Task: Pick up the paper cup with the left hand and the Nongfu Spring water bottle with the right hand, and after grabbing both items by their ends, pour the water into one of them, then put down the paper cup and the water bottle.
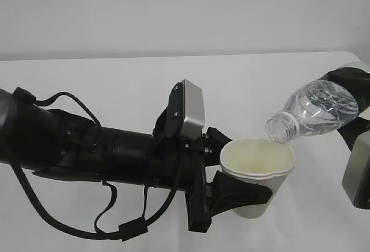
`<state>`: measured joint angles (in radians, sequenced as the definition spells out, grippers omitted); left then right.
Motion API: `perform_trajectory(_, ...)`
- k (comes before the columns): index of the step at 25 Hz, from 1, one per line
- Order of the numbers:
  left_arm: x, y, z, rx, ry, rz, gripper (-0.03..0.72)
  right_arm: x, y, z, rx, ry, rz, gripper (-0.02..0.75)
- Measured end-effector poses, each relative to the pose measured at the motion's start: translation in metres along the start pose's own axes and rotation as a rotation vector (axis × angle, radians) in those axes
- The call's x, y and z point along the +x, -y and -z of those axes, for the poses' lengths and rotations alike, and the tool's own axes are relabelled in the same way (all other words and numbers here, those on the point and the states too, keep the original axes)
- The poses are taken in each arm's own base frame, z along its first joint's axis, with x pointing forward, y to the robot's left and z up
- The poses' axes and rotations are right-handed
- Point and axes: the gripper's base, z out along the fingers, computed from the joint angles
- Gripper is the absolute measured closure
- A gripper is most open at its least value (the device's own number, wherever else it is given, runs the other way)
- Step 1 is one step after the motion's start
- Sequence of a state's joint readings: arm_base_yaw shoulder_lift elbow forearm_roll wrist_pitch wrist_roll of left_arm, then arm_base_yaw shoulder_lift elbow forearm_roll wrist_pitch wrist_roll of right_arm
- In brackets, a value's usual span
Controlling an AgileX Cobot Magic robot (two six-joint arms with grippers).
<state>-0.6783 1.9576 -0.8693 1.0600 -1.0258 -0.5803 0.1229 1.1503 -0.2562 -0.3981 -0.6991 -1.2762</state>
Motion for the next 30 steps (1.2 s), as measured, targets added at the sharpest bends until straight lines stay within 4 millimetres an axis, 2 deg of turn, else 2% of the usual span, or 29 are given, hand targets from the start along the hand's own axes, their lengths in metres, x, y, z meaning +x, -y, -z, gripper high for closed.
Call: perform_trajectory(30, 0.0000, -0.0006, 0.0000, -0.006, 0.000, 0.003, 0.260, 0.0000, 0.0000, 0.0000, 0.000, 0.000, 0.007, 0.313)
